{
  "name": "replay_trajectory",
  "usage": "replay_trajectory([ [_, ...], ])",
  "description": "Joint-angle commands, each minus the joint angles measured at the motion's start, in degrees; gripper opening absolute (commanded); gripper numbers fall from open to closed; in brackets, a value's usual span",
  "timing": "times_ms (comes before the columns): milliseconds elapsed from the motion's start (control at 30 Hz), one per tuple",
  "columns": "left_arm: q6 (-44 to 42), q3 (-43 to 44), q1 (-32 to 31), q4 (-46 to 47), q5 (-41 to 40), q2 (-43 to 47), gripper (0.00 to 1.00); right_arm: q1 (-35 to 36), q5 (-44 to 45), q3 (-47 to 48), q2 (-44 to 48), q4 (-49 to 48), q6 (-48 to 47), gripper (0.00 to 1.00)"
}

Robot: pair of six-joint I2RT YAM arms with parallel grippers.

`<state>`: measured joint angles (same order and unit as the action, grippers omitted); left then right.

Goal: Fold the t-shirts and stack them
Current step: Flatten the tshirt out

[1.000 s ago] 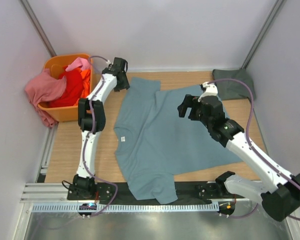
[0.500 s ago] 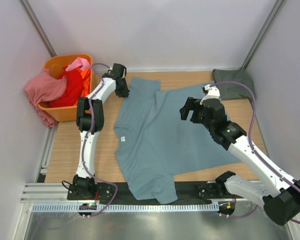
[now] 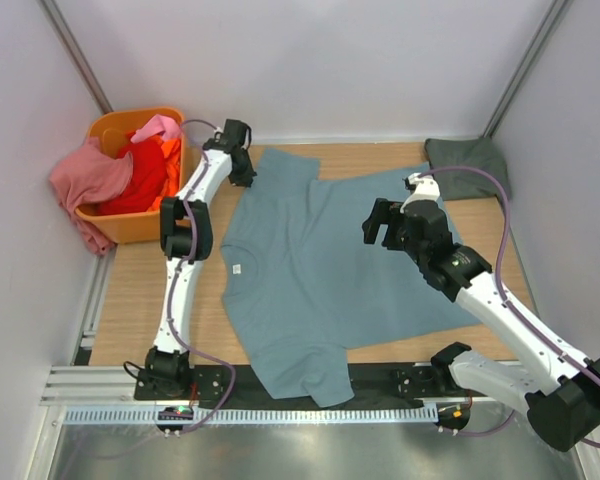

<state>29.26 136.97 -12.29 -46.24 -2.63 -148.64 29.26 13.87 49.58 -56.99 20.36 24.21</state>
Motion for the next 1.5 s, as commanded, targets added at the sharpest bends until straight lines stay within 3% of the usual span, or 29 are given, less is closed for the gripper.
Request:
replay_trajectory([
  [0,-1.83,3.31,3.33,-3.42,-3.78,-0.86,0.0,0.19,1.51,0.08,0.39,-0.5,-0.74,0.91],
  [333,-5.7,11.48,6.23,-1.32,-3.87,-3.77,0.0,0.19,0.72,0.6,-3.56,-2.43,-0.92,0.91],
  [633,-7.37,16.84,7.46,7.99,-1.76,-6.58,0.11,0.19,0.19,1.39,-7.07,-3.57,-1.18,0.91],
  [733,-6.5,16.84,7.9,11.95,-0.97,-5.53,0.21,0.27,0.28,1.48,-8.04,-3.22,-1.44,0.91],
  [767,-6.14,16.76,7.9,12.31,-0.19,-3.96,0.43,0.19,0.37,1.48,-8.13,-3.13,-1.53,0.91],
  [833,-5.44,15.88,7.81,12.23,1.31,-1.49,0.64,0.27,0.63,1.39,-8.13,-3.05,-1.53,0.91],
  [867,-4.48,13.7,7.73,11.79,1.84,2.87,0.76,0.19,0.63,1.48,-7.96,-3.13,-1.53,0.91],
  [900,-3.95,12.03,7.46,10.48,2.28,5.35,0.78,0.19,0.81,1.74,-7.87,-2.96,-1.53,0.91],
  [967,-2.46,4.5,6.94,9.07,2.11,11.85,0.8,0.1,1.16,2.01,-7.17,-2.61,-1.44,0.91],
  [1033,-0.44,-5.24,4.92,6.79,0.88,25.18,0.81,0.36,0.46,2.36,-6.03,-1.56,-0.4,0.91],
  [1067,-0.43,-8.79,4.3,6.25,0.88,25.24,0.81,0.62,-0.06,2.36,-5.5,-1.2,-0.04,0.91],
  [1200,-0.6,-23.47,-0.26,-0.68,-3.42,42.59,0.82,5.27,-3.84,0.09,-2.7,0.11,3.21,0.89],
  [1300,-0.96,-39.19,-5.36,-3.33,-6.32,55.32,0.79,14.22,-3.15,-1.68,-1.63,3.18,6.63,0.88],
  [1400,-0.08,-61.03,-11.25,-3.68,-7.74,64.93,0.79,27.57,0.71,-2.64,-1.54,7.32,11.02,0.83],
  [1433,1.14,-64.68,-12.3,-4.03,-7.3,70.36,0.78,31.44,2.03,-2.74,-1.8,7.85,12.17,0.82],
  [1467,2.02,-67.85,-13.27,-5.69,-7.38,73.37,0.77,40.26,3.95,-2.56,-2.15,8.98,13.49,0.81],
])
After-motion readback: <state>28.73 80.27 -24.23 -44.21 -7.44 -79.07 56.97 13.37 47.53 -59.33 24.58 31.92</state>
